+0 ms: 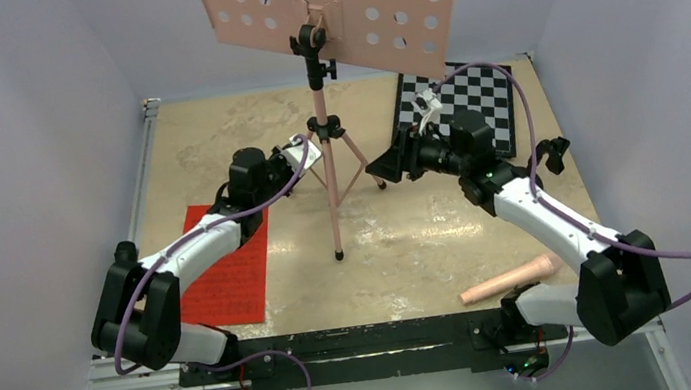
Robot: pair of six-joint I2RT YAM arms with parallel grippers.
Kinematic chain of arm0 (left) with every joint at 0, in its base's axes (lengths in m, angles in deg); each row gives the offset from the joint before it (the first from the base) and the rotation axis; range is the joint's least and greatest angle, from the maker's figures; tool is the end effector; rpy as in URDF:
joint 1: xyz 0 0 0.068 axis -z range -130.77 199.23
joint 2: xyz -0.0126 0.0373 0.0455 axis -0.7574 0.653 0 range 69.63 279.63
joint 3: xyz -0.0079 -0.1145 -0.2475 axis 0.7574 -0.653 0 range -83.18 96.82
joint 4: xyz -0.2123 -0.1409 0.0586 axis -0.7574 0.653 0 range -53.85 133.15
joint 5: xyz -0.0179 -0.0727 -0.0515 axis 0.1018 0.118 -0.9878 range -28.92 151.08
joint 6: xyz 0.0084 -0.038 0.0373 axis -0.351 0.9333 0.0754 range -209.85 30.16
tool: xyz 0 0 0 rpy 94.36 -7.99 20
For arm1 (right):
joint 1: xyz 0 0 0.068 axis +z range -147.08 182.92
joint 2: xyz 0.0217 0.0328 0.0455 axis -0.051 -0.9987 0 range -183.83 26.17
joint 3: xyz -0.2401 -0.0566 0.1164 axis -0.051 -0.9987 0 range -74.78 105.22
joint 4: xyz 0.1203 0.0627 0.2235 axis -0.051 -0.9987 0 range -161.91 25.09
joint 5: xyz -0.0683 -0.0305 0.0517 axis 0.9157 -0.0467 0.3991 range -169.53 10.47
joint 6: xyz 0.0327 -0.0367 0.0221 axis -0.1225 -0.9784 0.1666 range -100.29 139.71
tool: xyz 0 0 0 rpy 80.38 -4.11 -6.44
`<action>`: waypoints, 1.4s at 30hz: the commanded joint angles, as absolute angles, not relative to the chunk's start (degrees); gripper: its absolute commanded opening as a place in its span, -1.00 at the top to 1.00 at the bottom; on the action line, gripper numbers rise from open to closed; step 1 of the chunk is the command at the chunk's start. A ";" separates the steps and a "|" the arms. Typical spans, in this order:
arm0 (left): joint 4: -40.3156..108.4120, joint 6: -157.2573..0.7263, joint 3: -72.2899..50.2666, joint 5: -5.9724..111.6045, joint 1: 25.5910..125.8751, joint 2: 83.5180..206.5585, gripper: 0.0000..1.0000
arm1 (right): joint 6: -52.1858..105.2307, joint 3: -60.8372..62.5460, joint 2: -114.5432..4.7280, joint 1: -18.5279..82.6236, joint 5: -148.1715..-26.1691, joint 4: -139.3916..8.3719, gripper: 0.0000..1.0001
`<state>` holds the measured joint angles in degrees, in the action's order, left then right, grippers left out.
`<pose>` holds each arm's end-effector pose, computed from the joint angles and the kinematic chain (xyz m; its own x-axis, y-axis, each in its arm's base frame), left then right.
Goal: Pack up the instrument practice props
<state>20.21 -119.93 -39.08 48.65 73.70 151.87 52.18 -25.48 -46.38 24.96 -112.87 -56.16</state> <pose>0.2833 -0.1374 0.2299 -0.0038 0.5395 -0.8420 0.6792 0.6194 0.3938 0.2616 0.1269 0.2978 -0.6289 0.2294 -0.7429 -0.5560 0.5353 0.6359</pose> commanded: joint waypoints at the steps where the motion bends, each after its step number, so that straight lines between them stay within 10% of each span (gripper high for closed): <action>1: 40.01 -122.29 -42.37 49.30 75.81 158.03 1.00 | 54.09 -27.67 -42.21 24.65 -114.25 -51.45 -0.32; 42: 41.03 -125.27 -43.84 54.27 78.76 156.84 1.00 | 73.12 -14.53 -54.49 28.31 -108.20 -41.77 -0.47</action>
